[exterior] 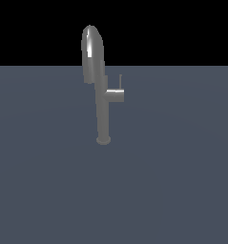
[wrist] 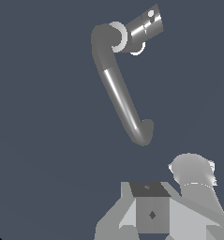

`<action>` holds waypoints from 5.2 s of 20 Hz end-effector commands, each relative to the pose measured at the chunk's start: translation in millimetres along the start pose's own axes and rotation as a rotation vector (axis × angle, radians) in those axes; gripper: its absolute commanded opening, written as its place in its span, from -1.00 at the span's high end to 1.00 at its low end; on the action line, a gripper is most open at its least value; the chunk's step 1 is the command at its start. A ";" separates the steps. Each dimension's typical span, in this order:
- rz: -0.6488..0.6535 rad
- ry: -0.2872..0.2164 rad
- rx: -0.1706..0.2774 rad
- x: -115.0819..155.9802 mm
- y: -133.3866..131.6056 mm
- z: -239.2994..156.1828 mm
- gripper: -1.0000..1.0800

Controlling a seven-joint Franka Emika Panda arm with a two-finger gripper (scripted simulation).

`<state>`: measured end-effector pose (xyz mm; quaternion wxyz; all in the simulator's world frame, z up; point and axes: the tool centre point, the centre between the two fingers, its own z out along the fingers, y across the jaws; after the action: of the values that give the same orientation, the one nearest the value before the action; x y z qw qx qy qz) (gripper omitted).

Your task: Turn on the faucet by rotating a designated handle.

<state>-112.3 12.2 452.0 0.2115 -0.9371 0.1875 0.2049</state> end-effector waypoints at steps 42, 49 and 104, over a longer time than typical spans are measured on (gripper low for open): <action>0.818 -0.749 0.808 237.0 23.9 99.5 1.00; 0.838 -0.768 0.828 240.8 24.8 105.3 1.00; 0.809 -0.750 0.829 172.2 73.5 158.1 1.00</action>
<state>-44.4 -20.2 229.1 0.5129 -0.5044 0.4959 0.4865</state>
